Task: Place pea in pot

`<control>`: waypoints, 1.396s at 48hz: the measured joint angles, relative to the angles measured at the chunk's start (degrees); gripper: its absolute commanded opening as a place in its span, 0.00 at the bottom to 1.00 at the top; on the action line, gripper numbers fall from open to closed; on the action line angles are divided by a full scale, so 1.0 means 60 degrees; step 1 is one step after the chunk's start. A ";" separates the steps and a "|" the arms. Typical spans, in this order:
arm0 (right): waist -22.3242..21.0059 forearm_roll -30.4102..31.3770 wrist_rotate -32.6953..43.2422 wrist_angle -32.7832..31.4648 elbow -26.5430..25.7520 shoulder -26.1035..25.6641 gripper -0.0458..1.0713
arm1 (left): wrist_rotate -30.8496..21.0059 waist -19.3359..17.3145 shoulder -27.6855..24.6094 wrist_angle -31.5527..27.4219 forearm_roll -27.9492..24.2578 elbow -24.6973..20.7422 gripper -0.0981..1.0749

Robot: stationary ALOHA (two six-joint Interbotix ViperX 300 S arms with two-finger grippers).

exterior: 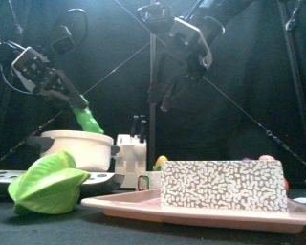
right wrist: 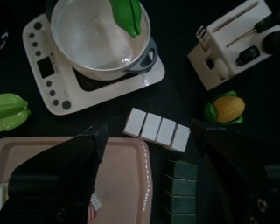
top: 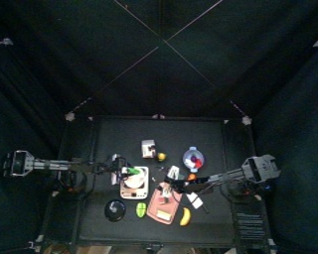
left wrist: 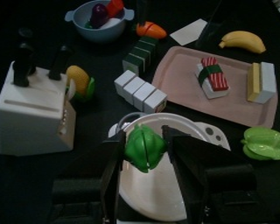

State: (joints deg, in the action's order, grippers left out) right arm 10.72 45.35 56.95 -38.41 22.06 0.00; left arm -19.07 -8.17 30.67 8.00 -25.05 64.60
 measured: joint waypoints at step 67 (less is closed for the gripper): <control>-0.1157 -0.1348 0.0015 0.2739 0.2461 -0.0923 0.97 | -0.0029 0.0601 -0.1641 0.0703 0.0454 -0.0059 0.86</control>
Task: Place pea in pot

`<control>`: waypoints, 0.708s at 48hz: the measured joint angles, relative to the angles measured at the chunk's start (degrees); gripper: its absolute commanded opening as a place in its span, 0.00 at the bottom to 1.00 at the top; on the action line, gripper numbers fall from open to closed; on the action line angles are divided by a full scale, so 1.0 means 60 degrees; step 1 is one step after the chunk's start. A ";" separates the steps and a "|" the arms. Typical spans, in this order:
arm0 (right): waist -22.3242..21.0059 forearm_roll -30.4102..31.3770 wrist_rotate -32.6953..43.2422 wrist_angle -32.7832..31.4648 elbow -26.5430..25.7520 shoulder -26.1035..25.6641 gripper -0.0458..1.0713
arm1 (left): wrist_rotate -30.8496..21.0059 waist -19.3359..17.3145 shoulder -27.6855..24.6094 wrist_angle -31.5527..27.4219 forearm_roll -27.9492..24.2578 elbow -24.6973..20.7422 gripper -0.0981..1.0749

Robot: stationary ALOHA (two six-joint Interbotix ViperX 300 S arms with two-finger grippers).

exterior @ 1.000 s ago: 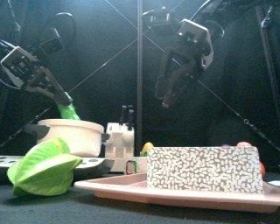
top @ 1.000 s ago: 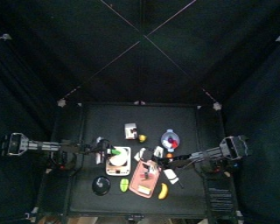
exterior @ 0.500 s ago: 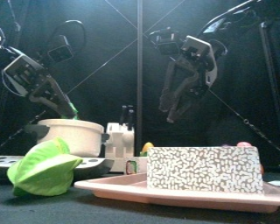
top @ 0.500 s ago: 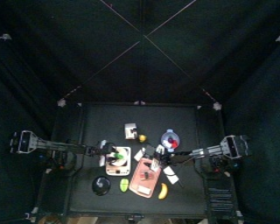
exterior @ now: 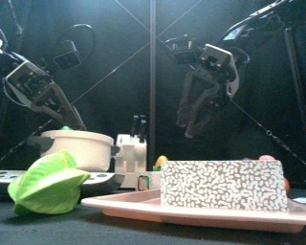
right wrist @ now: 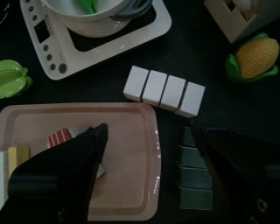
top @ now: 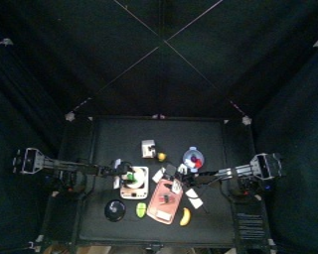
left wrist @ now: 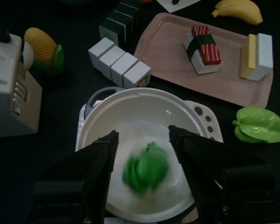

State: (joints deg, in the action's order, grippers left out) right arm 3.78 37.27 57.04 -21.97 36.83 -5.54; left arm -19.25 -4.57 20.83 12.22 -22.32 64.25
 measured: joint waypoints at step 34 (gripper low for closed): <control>0.0015 -0.0132 -0.0015 0.0132 0.0103 0.0000 0.97 | 0.0029 -0.0029 0.0000 -0.0015 0.0000 -0.0322 0.88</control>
State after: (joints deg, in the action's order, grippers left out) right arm 3.87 36.47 56.95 -21.18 37.44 -5.54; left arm -19.07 -4.75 20.83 12.13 -22.32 62.31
